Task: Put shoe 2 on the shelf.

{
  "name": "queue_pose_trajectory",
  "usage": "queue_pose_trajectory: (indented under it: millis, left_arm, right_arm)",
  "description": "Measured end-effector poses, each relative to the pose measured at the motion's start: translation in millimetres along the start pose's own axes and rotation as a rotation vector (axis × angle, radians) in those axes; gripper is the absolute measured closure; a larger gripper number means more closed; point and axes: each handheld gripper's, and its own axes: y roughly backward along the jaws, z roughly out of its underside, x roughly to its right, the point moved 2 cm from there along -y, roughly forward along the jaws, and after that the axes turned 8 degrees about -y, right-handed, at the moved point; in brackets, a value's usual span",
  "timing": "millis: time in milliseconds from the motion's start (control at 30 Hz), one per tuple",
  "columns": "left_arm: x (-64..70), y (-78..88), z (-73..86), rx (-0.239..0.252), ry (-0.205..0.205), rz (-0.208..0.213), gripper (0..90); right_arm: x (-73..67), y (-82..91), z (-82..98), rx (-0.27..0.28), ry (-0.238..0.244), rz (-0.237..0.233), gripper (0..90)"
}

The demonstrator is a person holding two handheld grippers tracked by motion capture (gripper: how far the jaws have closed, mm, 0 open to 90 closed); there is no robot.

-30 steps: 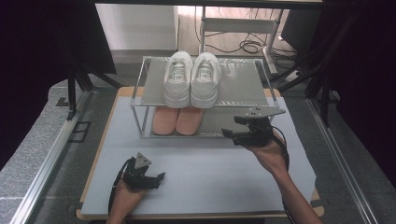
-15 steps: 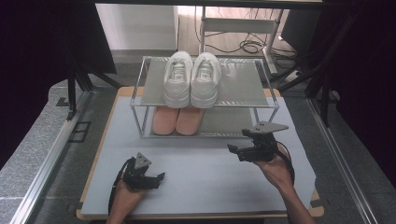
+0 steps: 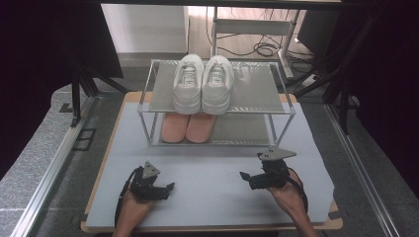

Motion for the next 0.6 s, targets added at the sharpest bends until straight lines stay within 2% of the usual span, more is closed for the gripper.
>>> queue_pose_trajectory:
  millis: [200, 367, 600]
  left_arm:
    - [0.5, -0.3, -0.1, 0.005, 0.004, -0.002, 14.0]
    - [0.5, -0.3, -0.1, 0.006, 0.004, -0.002, 14.0]
    - [0.6, -0.3, -0.1, 0.006, 0.003, -0.002, 14.0]
  right_arm:
    - [1.2, -4.0, 19.7, -0.031, 0.009, 0.022, 5.8]
    - [4.8, -8.7, 35.2, -0.051, -0.018, 0.03, 5.8]
    - [5.8, -19.4, 50.3, -0.088, -0.019, 0.042, 6.0]
